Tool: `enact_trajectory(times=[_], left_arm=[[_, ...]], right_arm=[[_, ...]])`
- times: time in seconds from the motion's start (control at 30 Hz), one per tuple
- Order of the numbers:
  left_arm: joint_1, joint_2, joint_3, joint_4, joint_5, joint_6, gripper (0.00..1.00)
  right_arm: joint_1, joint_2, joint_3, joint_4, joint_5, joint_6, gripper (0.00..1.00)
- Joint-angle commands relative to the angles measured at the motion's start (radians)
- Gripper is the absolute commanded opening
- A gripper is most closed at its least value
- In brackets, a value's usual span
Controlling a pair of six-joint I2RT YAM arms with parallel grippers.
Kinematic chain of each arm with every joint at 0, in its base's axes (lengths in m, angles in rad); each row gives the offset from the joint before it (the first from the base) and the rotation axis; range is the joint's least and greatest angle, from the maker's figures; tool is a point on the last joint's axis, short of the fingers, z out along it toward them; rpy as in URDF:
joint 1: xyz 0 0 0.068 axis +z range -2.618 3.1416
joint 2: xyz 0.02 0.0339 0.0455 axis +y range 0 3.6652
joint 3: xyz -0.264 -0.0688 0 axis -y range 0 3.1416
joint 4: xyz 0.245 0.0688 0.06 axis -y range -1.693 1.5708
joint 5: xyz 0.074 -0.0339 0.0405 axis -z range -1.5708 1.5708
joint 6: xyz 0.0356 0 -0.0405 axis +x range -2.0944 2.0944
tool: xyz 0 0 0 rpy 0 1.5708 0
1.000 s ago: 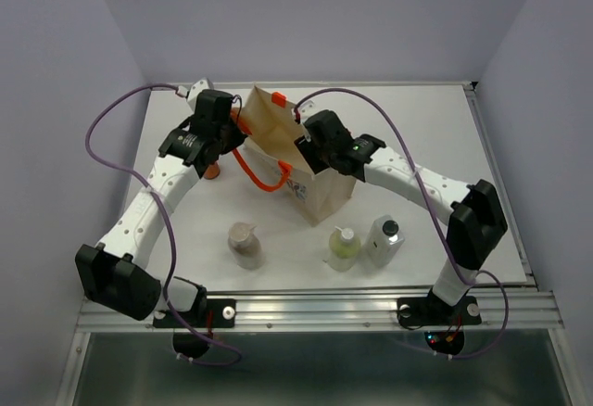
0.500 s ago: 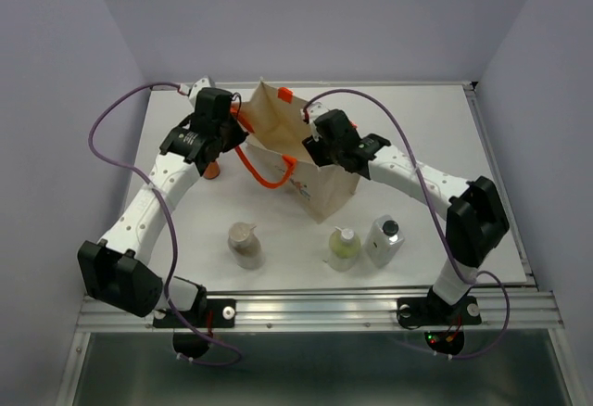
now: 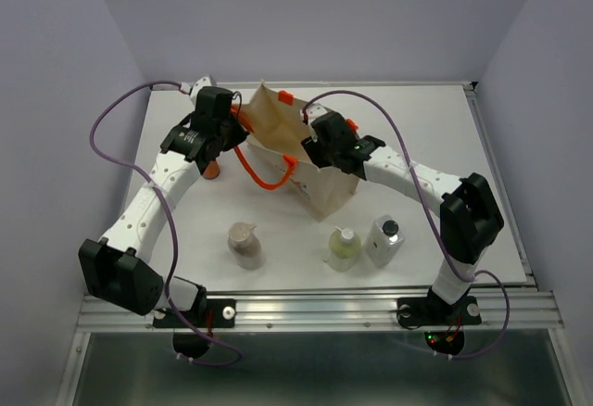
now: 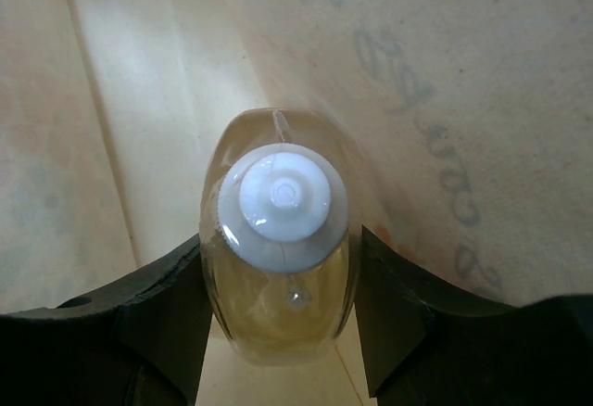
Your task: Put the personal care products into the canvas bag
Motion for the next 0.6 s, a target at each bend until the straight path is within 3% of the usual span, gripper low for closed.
enact_trajectory(times=[0.0,0.07,0.23,0.57], left_arm=[[0.022,-0.013,0.082,0.049,-0.071,0.037,0.00],[0.022,-0.008,0.089,0.050,-0.057,0.038,0.00],[0.019,0.015,0.102,0.070,-0.001,0.035,0.00],[-0.022,0.105,0.157,0.060,0.016,0.043,0.00]], right_arm=[[-0.033,0.011,-0.022,-0.057,0.159,-0.016,0.66],[-0.033,0.002,-0.012,-0.071,0.172,-0.001,0.73],[-0.033,-0.021,0.057,-0.098,0.156,0.019,0.81],[-0.033,-0.066,0.280,-0.140,0.015,0.042,0.88]])
